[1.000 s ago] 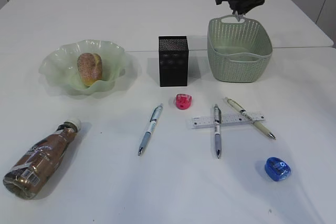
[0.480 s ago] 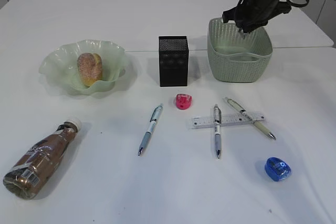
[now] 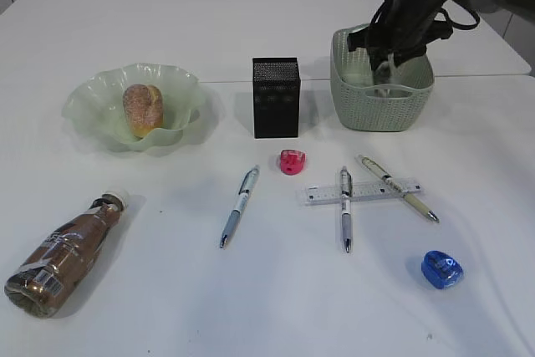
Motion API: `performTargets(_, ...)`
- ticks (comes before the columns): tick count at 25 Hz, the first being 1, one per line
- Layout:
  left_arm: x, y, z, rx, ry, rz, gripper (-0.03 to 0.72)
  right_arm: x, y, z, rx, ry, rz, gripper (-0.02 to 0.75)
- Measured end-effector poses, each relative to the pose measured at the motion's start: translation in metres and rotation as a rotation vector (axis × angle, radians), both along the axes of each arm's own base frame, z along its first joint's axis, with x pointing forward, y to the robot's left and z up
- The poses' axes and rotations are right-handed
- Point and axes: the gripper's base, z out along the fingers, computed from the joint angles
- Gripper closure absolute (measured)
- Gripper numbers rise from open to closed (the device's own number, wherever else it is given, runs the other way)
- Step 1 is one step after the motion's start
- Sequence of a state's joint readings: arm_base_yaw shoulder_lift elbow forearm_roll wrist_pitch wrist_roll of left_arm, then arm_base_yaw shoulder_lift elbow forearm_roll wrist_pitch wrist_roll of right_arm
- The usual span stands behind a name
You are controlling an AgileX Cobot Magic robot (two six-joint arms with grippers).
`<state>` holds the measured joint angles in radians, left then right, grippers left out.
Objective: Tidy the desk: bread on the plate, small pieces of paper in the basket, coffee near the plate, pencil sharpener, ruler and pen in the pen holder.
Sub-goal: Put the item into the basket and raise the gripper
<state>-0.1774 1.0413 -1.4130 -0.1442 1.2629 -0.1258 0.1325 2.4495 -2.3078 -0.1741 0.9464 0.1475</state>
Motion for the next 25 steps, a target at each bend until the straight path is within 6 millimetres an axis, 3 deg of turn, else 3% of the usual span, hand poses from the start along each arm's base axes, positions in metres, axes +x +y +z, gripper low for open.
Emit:
performTargets(2, 0.0, 0.0, 0.0, 0.0, 0.0, 0.0, 0.232, 0.0, 0.0, -0.003, 0.003, 0.007, 0.0, 0.348)
performTargets(4, 0.0, 0.0, 0.0, 0.0, 0.0, 0.0, 0.232, 0.001, 0.001, -0.005, 0.012, 0.009, -0.008, 0.279)
performTargets(11, 0.0, 0.0, 0.0, 0.0, 0.0, 0.0, 0.232, -0.003, -0.005, -0.003, 0.02, 0.052, -0.035, 0.244)
performTargets(14, 0.0, 0.0, 0.0, 0.0, 0.0, 0.0, 0.232, -0.009, -0.009, 0.012, 0.022, 0.062, -0.05, 0.244)
performTargets(16, 0.0, 0.0, 0.0, 0.0, 0.0, 0.0, 0.232, -0.015, -0.015, 0.032, 0.026, 0.052, -0.065, 0.244)
performTargets(18, 0.0, 0.0, 0.0, 0.0, 0.0, 0.0, 0.232, -0.018, -0.017, 0.037, 0.028, 0.054, -0.07, 0.244)
performTargets(20, 0.0, 0.0, 0.0, 0.0, 0.0, 0.0, 0.232, -0.028, -0.026, 0.061, 0.031, 0.06, -0.096, 0.244)
performTargets(25, 0.0, 0.0, 0.0, 0.0, 0.0, 0.0, 0.232, -0.043, -0.033, 0.085, 0.032, 0.085, -0.119, 0.244)
